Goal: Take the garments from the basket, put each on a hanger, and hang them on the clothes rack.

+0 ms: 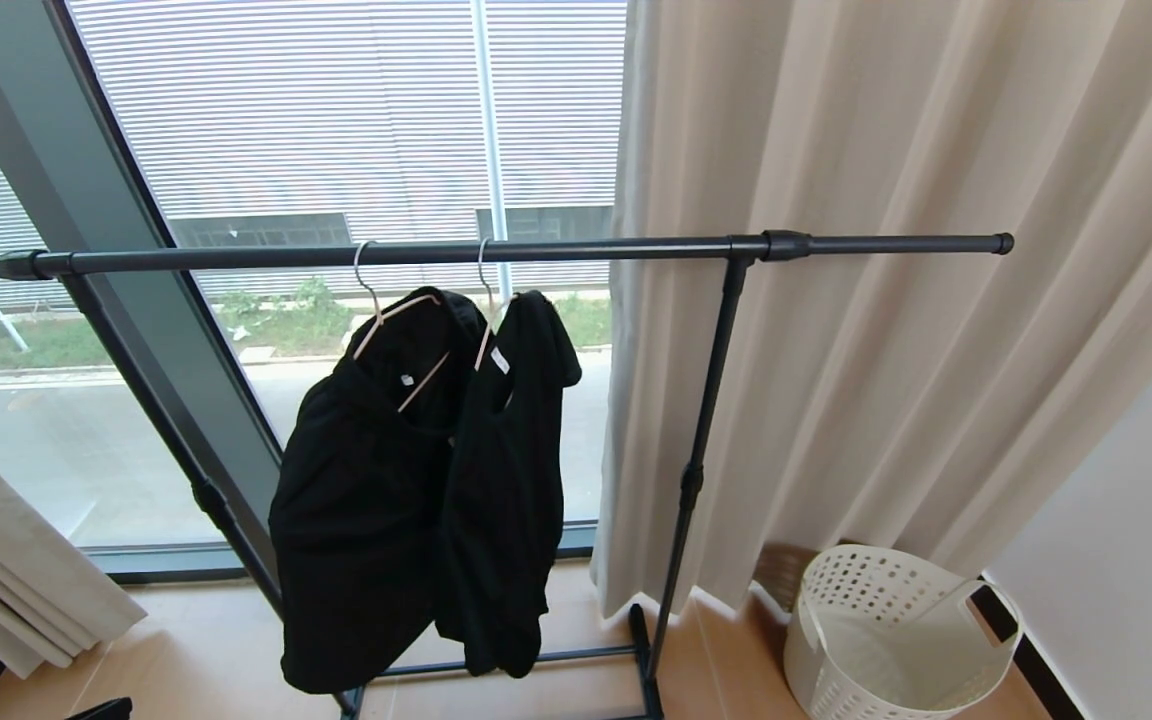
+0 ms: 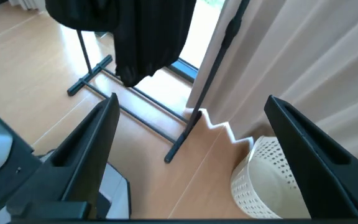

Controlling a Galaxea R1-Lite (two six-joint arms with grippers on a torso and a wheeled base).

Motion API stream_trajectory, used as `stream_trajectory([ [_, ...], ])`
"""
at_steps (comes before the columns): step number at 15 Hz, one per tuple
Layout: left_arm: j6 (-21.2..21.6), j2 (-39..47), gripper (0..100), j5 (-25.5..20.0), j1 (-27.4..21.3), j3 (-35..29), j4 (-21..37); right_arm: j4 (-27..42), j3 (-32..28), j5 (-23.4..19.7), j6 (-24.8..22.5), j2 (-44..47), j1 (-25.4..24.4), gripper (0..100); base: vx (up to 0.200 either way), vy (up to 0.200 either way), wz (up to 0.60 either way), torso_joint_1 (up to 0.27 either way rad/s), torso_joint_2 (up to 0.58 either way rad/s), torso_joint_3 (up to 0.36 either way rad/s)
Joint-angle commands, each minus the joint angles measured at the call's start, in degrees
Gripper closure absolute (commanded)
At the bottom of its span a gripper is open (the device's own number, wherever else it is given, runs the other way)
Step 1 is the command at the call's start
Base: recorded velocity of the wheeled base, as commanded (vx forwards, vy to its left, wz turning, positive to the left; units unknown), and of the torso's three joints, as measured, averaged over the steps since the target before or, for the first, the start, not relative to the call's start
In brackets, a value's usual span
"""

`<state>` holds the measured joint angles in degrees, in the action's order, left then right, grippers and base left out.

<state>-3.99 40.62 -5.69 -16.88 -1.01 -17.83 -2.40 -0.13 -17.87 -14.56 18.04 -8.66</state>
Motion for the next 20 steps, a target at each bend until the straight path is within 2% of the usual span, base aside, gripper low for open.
stream_trajectory([
  [1,0.03,-1.51,0,-0.11,0.01,0.57,-0.01,1.87,-0.04,5.30,0.58,-13.74,4.88,0,0.000,0.000,0.00,0.000,0.00,0.000],
  [3,-0.06,-2.21,0,-0.02,0.01,0.75,0.17,2.31,-0.13,5.22,1.28,-13.74,8.39,0,0.000,0.000,0.00,0.000,0.00,0.000],
  [6,0.12,-7.04,0,-0.11,-0.08,1.01,0.52,3.19,-0.04,4.95,7.44,-14.00,8.48,0,0.000,0.000,0.00,0.000,0.00,0.000],
  [8,0.73,-8.28,0,-0.11,-0.17,1.01,1.22,3.81,-0.22,4.95,7.52,-12.59,8.22,0,0.000,0.000,0.00,0.000,0.00,0.000],
  [10,0.73,-11.00,0,-0.11,-0.25,1.01,5.44,3.81,-0.22,4.95,7.52,-10.66,6.37,0,0.000,0.000,0.00,0.000,0.00,0.000],
  [12,0.73,-14.69,0,-2.57,-0.87,1.01,10.28,3.81,-0.22,4.95,7.52,-10.48,5.23,0,0.000,0.000,0.00,0.000,0.00,0.000],
  [13,0.73,-15.13,0,-4.06,-0.96,1.01,10.89,3.81,-0.22,4.95,7.52,-10.48,4.44,0,0.000,0.000,0.00,0.000,0.00,0.000],
  [16,1.09,-14.25,0,-4.24,-2.98,1.01,10.89,3.81,-0.22,4.95,7.52,-10.40,3.38,0,0.000,0.000,0.00,0.000,0.00,0.000],
  [17,6.36,-17.06,0,-4.41,-7.73,1.01,11.51,3.81,-0.22,4.95,7.52,-10.66,3.12,0,0.000,0.000,0.00,0.000,0.00,0.000],
  [18,9.87,-20.23,0,-4.41,-9.92,1.01,13.62,3.81,-0.22,4.95,7.52,-10.75,3.12,0,0.000,0.000,0.00,0.000,0.00,0.000],
  [20,9.87,-21.37,0,-4.77,-9.75,1.01,14.14,3.81,-0.22,4.95,7.52,-10.84,3.12,0,0.000,0.000,0.00,0.000,0.00,0.000],
])
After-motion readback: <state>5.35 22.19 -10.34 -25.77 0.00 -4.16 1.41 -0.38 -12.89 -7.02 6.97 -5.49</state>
